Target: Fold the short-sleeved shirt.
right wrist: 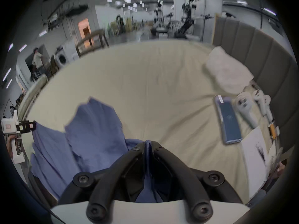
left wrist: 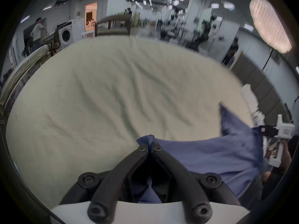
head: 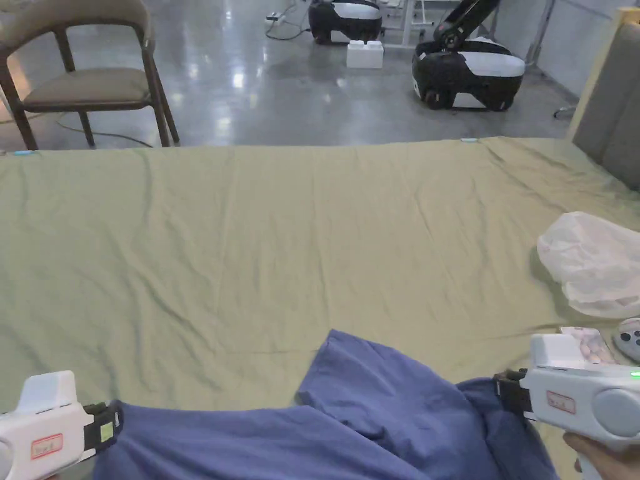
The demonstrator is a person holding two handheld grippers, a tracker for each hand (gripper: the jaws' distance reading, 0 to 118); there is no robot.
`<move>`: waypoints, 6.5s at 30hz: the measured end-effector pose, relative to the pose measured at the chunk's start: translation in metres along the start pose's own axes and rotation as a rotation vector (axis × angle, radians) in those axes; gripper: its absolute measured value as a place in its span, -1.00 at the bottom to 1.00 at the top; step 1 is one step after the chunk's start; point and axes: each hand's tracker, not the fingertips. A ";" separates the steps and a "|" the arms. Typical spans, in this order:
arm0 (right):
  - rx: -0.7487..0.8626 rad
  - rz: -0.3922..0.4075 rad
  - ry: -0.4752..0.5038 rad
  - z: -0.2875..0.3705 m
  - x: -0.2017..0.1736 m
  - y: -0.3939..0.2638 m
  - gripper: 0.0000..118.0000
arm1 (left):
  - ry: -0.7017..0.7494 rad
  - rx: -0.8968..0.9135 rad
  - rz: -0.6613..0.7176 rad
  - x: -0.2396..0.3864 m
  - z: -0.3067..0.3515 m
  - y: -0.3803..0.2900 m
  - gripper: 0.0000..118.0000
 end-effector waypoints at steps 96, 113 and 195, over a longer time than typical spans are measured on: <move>0.095 -0.295 -0.120 0.122 0.035 -0.148 -0.93 | -0.055 0.146 0.204 -0.061 0.122 -0.147 -1.00; 0.042 -0.171 -0.162 0.114 0.035 -0.167 0.23 | 0.129 0.109 0.011 -0.054 0.113 -0.149 0.39; -0.161 -0.115 -0.089 0.055 0.040 -0.161 -0.95 | 0.042 -0.244 0.056 -0.036 0.046 -0.135 -0.93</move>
